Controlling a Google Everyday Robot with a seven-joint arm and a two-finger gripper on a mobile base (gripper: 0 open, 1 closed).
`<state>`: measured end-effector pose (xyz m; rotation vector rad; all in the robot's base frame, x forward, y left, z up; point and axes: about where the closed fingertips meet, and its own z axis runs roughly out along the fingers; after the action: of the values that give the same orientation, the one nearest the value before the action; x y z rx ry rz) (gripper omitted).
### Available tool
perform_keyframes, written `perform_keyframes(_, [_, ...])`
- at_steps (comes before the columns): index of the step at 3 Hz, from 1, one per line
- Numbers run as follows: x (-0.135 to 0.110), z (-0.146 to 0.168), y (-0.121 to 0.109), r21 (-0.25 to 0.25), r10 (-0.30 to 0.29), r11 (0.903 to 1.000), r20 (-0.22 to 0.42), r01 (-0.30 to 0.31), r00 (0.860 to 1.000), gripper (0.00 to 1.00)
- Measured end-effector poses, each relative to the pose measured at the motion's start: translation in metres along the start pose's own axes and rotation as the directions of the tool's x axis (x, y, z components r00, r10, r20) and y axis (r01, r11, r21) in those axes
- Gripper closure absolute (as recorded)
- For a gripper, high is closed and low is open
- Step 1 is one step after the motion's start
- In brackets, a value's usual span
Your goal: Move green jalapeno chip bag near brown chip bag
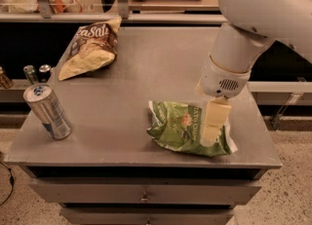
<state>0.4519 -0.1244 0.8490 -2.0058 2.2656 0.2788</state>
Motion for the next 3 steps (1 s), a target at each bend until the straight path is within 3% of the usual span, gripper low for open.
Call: perform_keyframes(3, [0.0018, 0.0150, -0.0063, -0.029, 0.019, 0.9994, -0.007, -0.019, 1.000, 0.86])
